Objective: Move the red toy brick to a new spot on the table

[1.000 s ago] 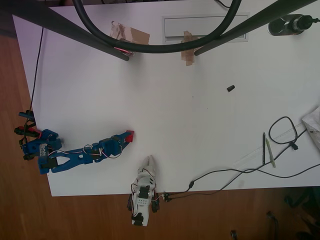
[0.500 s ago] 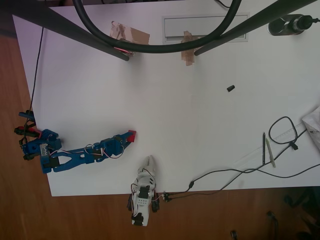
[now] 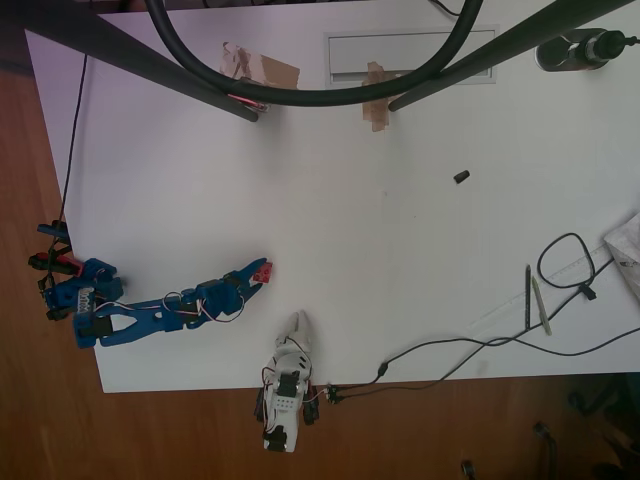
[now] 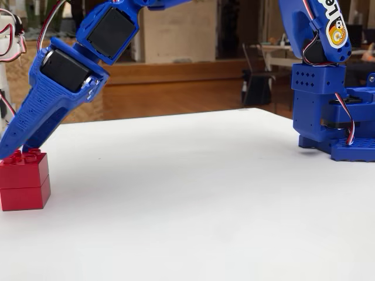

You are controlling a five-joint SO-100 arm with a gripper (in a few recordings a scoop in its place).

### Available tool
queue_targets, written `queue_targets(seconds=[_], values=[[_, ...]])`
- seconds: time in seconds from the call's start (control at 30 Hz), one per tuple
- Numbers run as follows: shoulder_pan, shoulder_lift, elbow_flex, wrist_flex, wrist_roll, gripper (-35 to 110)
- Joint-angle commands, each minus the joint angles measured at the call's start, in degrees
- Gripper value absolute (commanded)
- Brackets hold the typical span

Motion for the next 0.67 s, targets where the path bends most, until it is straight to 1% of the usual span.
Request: queue_targets(seconds=[0.0,0.07,0.13,0.3,0.4,0.47,0.63], values=[[2.2,14.15,-1.85,2.29,2.55,30],[3.25,20.57,3.16,4.13,2.72,26],[4.31,28.92,12.22,5.27,0.97,20],[6.77,51.86,42.28,7.73,-9.32,8],[8.09,64.07,57.83,10.55,-15.21,4],[8.61,72.42,66.8,13.54,-19.16,2],[8.88,93.52,84.55,25.22,-28.13,0]])
